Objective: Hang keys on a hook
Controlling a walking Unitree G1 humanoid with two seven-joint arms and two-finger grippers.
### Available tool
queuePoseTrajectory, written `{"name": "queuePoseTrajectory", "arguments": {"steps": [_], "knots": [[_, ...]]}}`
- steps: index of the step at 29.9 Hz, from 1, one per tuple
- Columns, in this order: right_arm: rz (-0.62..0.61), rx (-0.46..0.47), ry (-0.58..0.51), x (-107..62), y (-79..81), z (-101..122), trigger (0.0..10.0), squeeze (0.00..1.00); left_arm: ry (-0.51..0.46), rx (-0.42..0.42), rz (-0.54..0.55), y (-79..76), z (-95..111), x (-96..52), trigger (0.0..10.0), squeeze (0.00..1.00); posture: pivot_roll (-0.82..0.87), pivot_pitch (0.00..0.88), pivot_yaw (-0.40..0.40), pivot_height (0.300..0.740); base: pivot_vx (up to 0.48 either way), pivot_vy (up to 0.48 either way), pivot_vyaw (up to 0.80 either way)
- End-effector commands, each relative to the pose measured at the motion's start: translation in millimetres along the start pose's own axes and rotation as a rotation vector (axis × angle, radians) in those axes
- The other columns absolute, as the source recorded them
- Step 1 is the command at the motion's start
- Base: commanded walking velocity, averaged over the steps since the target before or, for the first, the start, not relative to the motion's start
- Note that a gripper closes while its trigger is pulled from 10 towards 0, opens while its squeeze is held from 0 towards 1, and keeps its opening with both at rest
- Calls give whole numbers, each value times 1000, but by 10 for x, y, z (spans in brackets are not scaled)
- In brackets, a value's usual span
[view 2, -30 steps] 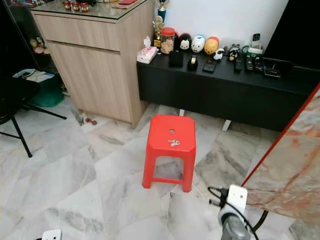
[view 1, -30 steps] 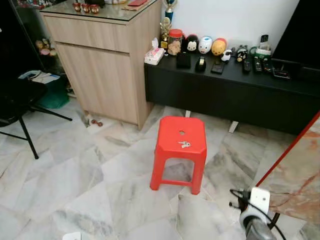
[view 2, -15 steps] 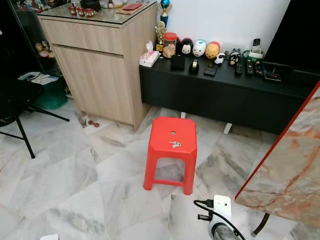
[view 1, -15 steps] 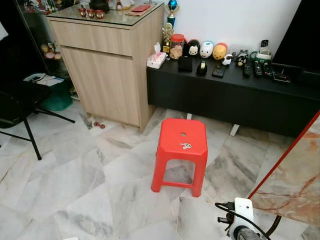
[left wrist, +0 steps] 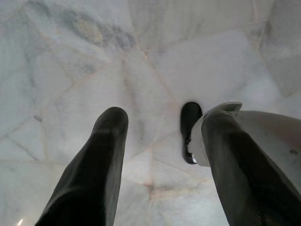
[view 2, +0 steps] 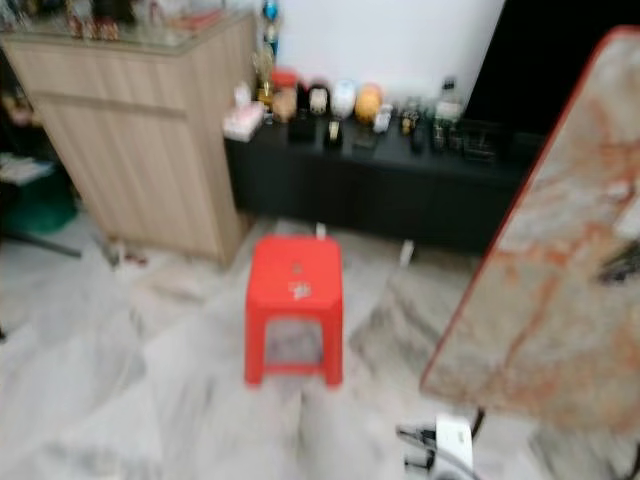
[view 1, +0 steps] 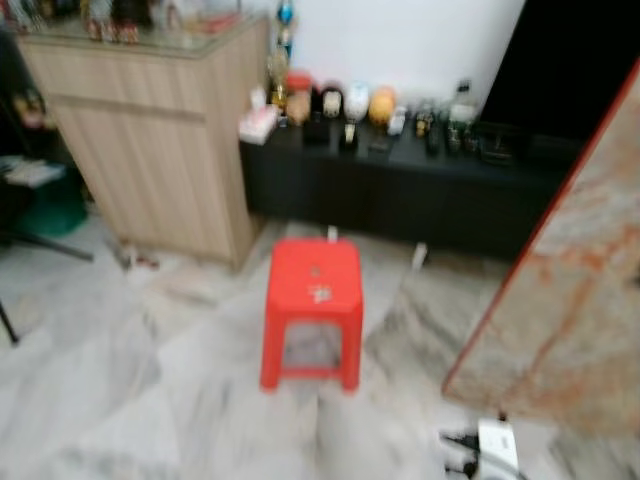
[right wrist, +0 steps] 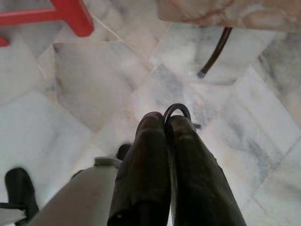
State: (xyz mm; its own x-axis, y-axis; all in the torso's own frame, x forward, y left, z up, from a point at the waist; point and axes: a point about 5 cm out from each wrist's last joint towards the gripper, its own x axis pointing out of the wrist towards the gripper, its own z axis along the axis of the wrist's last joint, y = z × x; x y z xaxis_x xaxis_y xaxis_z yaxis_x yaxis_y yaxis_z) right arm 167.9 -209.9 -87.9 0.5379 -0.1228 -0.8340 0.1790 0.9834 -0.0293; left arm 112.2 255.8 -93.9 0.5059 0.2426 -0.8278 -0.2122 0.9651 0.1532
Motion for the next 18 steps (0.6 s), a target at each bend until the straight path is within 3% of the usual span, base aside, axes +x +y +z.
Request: {"name": "queuePoseTrajectory", "arguments": {"steps": [1, 8, 18], "knots": [[-21, 7, 7, -9, -92, -13, 10000, 0, 18, 19, -23, -74, -40, -3, 10000, 0, -30, 0, -29, 740, 0, -382, 0], [-32, -7, 23, -24, -190, -49, 10000, 0, 15, 29, -26, -70, -11, 5, 10000, 0, -32, 0, -26, 740, 0, -381, 0], [-33, 29, 13, -24, -142, -70, 10000, 0, 25, 44, -33, -66, -29, 1, 10000, 0, -43, 0, -26, 740, 0, -381, 0]]}}
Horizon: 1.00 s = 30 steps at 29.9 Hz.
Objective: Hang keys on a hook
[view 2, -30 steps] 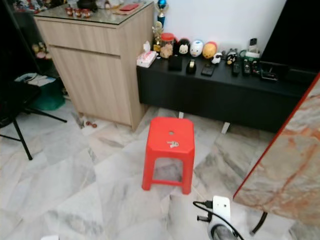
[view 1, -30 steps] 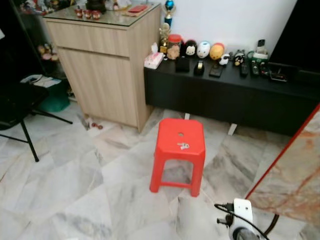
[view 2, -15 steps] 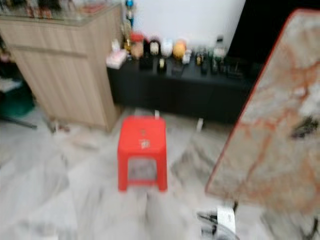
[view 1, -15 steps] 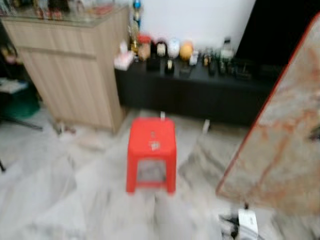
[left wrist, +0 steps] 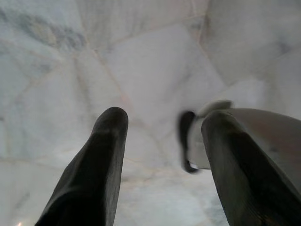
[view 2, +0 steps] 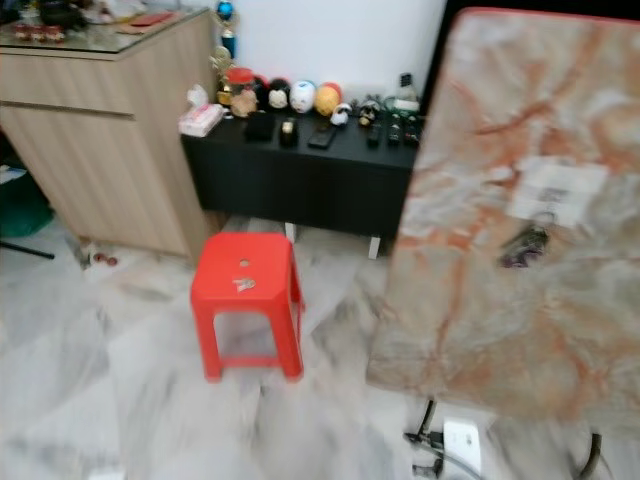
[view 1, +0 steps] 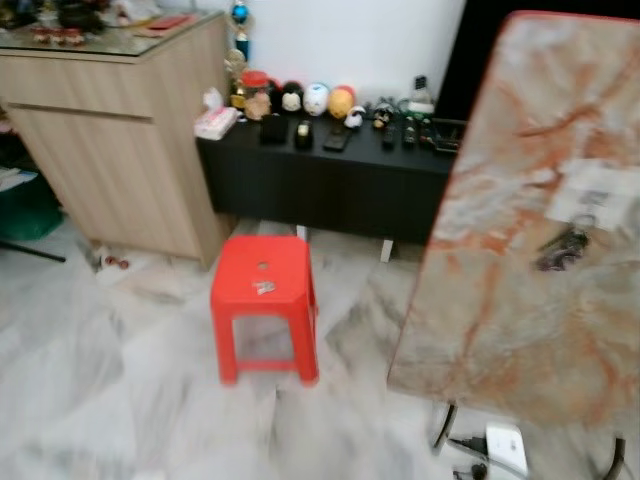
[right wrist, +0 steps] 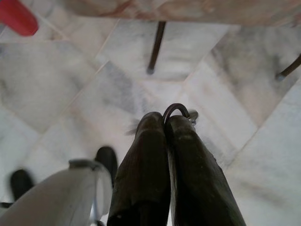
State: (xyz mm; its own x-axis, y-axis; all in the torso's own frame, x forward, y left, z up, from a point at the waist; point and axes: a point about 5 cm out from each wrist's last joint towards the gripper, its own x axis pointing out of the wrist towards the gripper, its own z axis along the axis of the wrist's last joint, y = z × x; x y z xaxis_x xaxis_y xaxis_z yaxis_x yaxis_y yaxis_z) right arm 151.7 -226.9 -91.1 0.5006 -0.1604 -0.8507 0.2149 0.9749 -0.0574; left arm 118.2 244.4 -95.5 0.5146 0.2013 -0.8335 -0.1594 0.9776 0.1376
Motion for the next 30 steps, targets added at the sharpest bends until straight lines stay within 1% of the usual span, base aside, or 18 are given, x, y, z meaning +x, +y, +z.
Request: {"name": "queuePoseTrajectory", "arguments": {"steps": [1, 3, 4, 9, 12, 13, 15, 18, 19, 20, 21, 22, 24, 25, 26, 28, 30], "knots": [[15, 15, -23, 13, 96, 59, 10000, 0, 27, 7, 9, 59, -67, -19, 10000, 0, -42, 0, -29, 740, 0, -382, 0], [20, 20, -36, 17, 172, 73, 10000, 0, 30, 8, 8, 67, -78, -23, 10000, 0, -40, 0, -32, 740, 0, -382, 0], [19, 24, -43, 18, 185, 82, 10000, 0, 31, 8, 8, 70, -84, -26, 10000, 0, -40, 0, -34, 740, 0, -379, 0], [19, 30, -48, 20, 202, 96, 10000, 0, 37, 6, 8, 78, -102, -31, 10000, 0, -38, 0, -40, 740, 0, -382, 0], [18, 87, -70, 26, 214, 154, 10000, 0, 41, 7, 5, 71, -109, -31, 10000, 0, -39, 0, -41, 740, 0, -382, 0], [18, 87, -70, 26, 214, 154, 10000, 0, 41, 7, 5, 71, -109, -31, 10000, 0, -39, 0, -41, 740, 0, -379, 0], [15, 107, -77, 28, 208, 177, 10000, 0, 43, 12, 3, 63, -106, -29, 10000, 0, -40, 0, -41, 740, 0, -274, 0], [10, 119, -87, 31, 196, 211, 10000, 0, 42, 12, -2, 46, -99, -25, 10000, 0, -38, 0, -42, 740, 0, 0, 0], [-2, 165, -122, 35, 167, 297, 10000, 0, 38, 6, -6, 26, -84, -20, 10000, 0, -36, 0, -43, 740, 0, 0, 0], [-2, 165, -122, 35, 167, 297, 10000, 0, 38, 6, -6, 26, -84, -20, 10000, 0, -36, 0, -43, 740, 0, 0, 0], [-9, 196, -170, 37, 141, 414, 10000, 0, 36, 1, -5, 16, -76, -16, 10000, 0, -44, 0, -40, 740, 0, 0, 0], [-9, 203, -192, 37, 132, 469, 10000, 0, 35, -1, -5, 14, -75, -16, 10000, 0, -44, 0, -40, 740, 0, 0, 0], [-30, 203, -274, 28, 98, 675, 10000, 0, 36, -4, -3, 7, -75, -15, 10000, 0, -47, 0, -38, 740, 0, 0, 0], [-48, 195, -323, 17, 83, 791, 10000, 0, 38, -1, -4, 0, -81, -16, 10000, 0, -49, 0, -37, 740, 0, 0, 0], [-82, 175, -414, -15, 68, 993, 10000, 0, 42, 3, -5, -7, -92, -18, 10000, 0, -51, 0, -35, 740, 0, 0, 0], [-106, 162, -475, -43, 66, 1120, 10000, 0, 44, 5, -4, -7, -99, -20, 10000, 0, -52, 0, -34, 740, 0, 0, 0], [-163, 79, -552, -89, 72, 1276, 10000, 0, 45, 7, -3, -5, -106, -22, 10000, 0, -50, 0, -34, 740, 0, 0, 0]]}}
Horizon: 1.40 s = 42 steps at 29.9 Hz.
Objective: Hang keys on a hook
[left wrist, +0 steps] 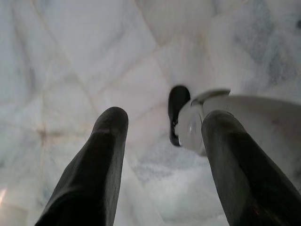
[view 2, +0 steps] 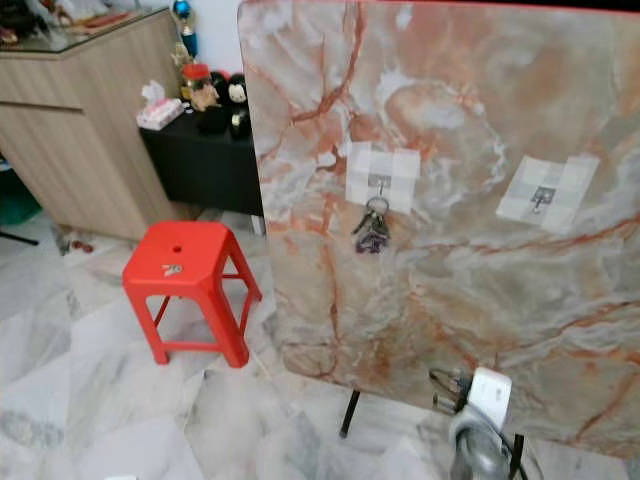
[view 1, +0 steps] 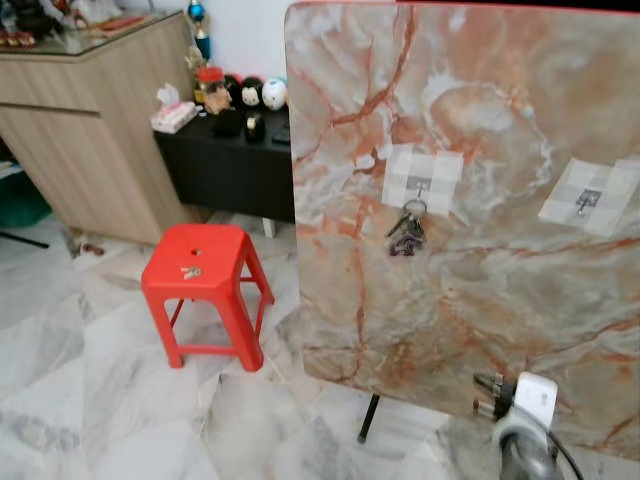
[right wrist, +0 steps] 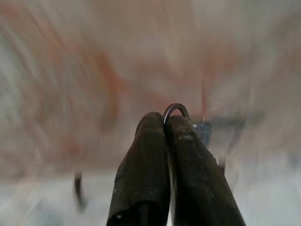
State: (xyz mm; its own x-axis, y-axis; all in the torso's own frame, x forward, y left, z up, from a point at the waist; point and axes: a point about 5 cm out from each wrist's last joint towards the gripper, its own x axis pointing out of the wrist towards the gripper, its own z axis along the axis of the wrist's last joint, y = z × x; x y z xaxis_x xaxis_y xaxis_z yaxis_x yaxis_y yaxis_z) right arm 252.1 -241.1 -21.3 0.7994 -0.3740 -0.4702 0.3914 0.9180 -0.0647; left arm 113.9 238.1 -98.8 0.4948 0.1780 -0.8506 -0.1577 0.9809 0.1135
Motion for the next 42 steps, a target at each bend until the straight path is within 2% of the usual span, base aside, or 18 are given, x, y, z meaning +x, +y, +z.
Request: {"name": "queuePoseTrajectory", "arguments": {"steps": [1, 4, 5, 8, 11, 16, 26, 32, 34, 39, 42], "knots": [[-33, -110, -134, 20, 78, 210, 10000, 0, 19, 18, 20, 58, -54, -17, 10000, 0, -51, 0, -34, 740, 0, 0, 0], [-114, -194, -278, 31, 108, 470, 10000, 0, 19, 20, 22, 65, -56, -18, 10000, 0, -54, 0, -32, 740, 0, 0, 0], [-114, -194, -278, 31, 108, 470, 10000, 0, 19, 20, 22, 65, -56, -18, 10000, 0, -54, 0, -32, 740, 0, 0, 0], [-197, -267, -381, 8, 95, 627, 10000, 0, 16, 22, 22, 72, -52, -19, 10000, 0, -55, 0, -32, 740, 0, 0, 0], [-325, -270, -418, -22, -22, 678, 10000, 0, 15, 24, 23, 90, -49, -20, 10000, 0, -54, 0, -33, 740, 0, 0, 0], [-407, -277, -449, -62, -138, 701, 10000, 0, 18, 26, 26, 125, -67, -29, 10000, 0, -56, 0, -32, 740, 0, 0, 0], [-460, -316, -543, -66, -167, 923, 10000, 0, 22, 30, 25, 134, -101, -41, 10000, 0, -62, 0, -29, 740, 0, 0, 0], [-444, -391, -626, -38, -115, 1149, 10000, 0, 19, 32, 17, 63, -113, -38, 10000, 0, -64, 0, -27, 740, 0, 0, 0], [-442, -423, -665, -28, -103, 1256, 10000, 0, 13, 33, 10, -6, -79, -21, 10000, 0, -64, 0, -27, 740, 0, 0, 0], [-472, -396, -670, -3, -147, 1376, 10000, 0, 4, 32, 4, -62, -16, 1, 10000, 0, -61, 0, -28, 740, 0, 0, 0], [-462, -352, -636, 43, -174, 1410, 10000, 0, 1, 30, 2, -82, 3, 8, 10000, 0, -60, 0, -28, 740, 0, 0, 0]]}}
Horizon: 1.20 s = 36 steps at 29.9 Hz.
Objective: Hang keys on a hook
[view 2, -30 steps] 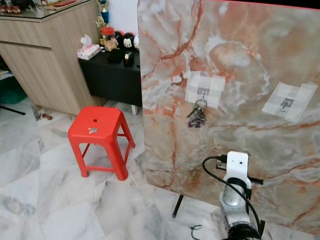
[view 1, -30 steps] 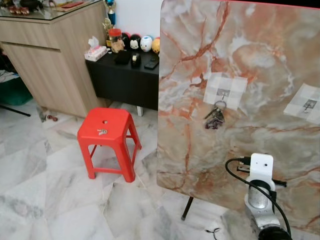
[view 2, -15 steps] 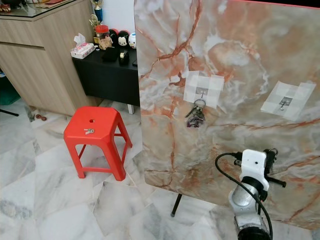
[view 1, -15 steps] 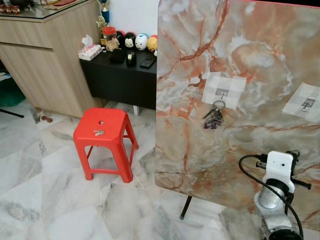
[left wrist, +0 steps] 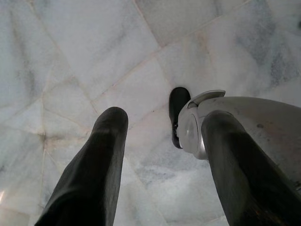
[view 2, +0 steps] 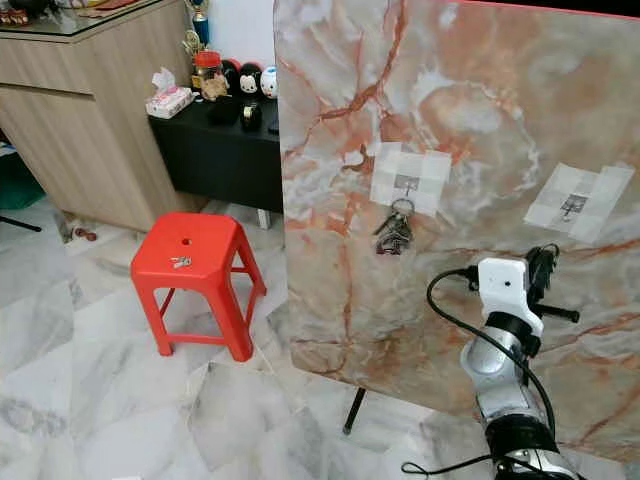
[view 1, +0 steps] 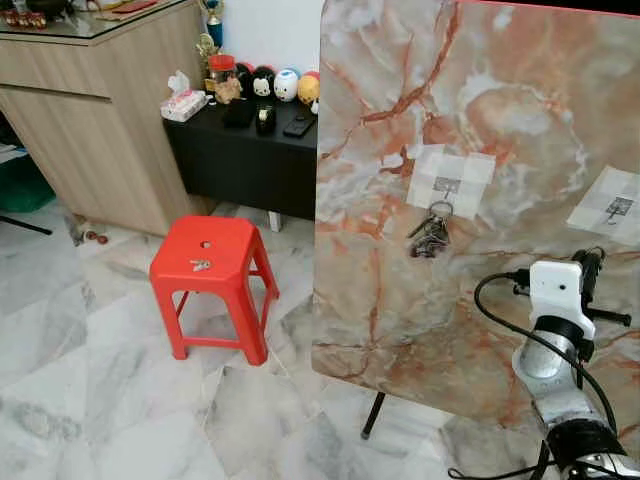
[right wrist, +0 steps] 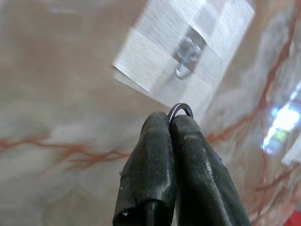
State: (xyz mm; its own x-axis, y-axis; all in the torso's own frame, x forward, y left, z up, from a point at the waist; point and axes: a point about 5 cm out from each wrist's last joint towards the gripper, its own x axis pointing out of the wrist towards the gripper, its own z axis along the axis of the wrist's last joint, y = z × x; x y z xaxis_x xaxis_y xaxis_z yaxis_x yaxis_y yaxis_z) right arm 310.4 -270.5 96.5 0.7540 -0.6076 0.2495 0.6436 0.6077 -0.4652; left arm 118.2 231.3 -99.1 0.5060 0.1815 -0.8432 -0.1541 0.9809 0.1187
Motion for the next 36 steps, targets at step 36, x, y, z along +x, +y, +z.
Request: {"name": "queuePoseTrajectory", "arguments": {"steps": [36], "knots": [[38, -29, 5, 379, -79, 189, 10000, 0, 11, -5, 17, 13, 45, 17, 10000, 0, -42, 0, -36, 740, 0, 0, 0]]}}
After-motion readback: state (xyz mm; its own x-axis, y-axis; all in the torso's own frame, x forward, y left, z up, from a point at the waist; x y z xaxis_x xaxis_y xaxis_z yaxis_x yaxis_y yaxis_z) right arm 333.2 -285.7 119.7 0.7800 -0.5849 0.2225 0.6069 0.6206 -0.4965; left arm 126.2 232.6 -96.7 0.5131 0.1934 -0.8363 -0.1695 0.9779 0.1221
